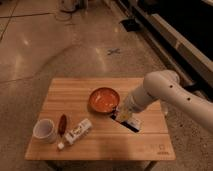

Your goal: Place the eraser in the ceramic cup

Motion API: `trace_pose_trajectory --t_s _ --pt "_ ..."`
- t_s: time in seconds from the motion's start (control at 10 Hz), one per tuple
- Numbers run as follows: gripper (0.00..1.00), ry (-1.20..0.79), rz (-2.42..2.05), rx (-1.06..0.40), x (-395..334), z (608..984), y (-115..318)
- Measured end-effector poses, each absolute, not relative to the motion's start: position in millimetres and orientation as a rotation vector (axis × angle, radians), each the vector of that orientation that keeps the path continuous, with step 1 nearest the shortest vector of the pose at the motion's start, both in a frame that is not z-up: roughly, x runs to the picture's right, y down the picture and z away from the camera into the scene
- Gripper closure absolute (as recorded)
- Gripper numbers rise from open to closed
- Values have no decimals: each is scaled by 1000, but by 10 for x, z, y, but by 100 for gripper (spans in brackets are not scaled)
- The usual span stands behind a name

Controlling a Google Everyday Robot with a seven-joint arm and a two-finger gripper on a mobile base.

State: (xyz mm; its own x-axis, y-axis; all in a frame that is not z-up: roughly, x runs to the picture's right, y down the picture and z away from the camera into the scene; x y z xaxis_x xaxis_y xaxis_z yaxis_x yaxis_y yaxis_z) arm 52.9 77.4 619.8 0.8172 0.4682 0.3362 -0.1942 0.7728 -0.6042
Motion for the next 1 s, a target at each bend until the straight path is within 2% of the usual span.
trace_pose_trajectory --t_s 0.2,0.7,1.0 --pt "100 -571 339 -558 439 5942 635" --pt "100 -577 335 -558 413 5931 627" --pt "100 -672 310 -552 -147 5747 464"
